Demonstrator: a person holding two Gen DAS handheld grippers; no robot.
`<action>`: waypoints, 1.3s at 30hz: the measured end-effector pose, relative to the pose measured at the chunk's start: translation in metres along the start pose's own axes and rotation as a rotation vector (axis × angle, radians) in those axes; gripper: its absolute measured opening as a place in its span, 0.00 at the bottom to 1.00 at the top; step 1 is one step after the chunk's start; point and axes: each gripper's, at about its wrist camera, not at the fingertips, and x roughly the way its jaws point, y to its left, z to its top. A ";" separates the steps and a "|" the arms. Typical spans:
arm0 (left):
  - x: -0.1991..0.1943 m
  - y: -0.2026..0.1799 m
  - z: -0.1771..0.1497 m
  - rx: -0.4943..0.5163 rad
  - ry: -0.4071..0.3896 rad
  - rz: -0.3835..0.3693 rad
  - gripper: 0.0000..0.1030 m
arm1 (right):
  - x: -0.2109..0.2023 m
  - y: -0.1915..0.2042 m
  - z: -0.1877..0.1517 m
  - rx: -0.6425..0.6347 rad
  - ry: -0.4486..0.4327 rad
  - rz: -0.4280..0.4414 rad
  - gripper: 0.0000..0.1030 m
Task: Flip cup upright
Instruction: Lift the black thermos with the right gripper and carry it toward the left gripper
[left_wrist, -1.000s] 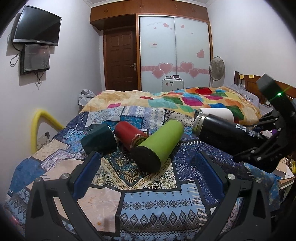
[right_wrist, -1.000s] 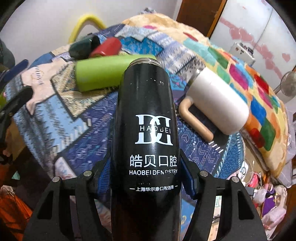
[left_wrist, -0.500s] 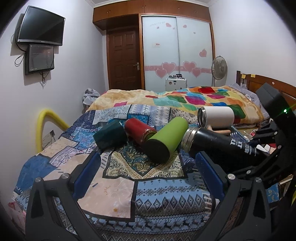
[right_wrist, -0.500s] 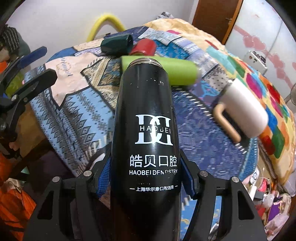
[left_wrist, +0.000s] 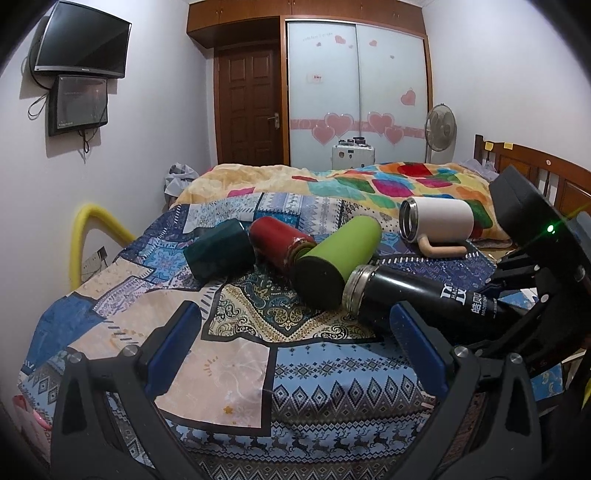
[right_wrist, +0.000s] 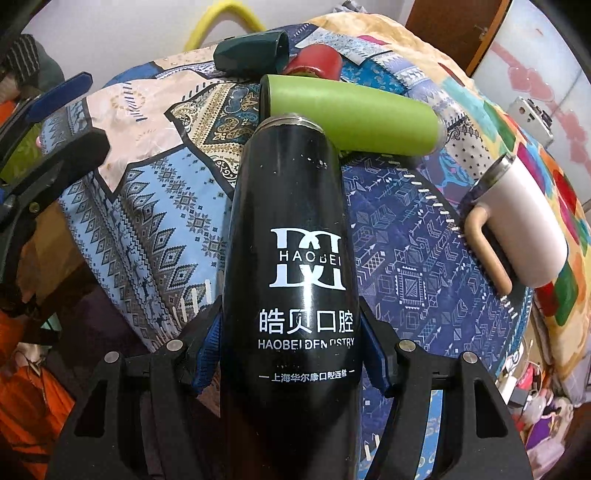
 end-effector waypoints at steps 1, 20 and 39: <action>0.001 0.000 0.000 0.000 0.004 0.000 1.00 | 0.000 0.000 0.000 0.001 0.006 0.002 0.60; 0.052 -0.028 -0.007 0.062 0.168 -0.049 1.00 | -0.067 -0.064 -0.036 0.208 -0.216 -0.188 0.76; 0.073 -0.058 0.000 0.212 0.209 -0.055 1.00 | -0.055 -0.060 -0.072 0.178 -0.232 -0.099 0.75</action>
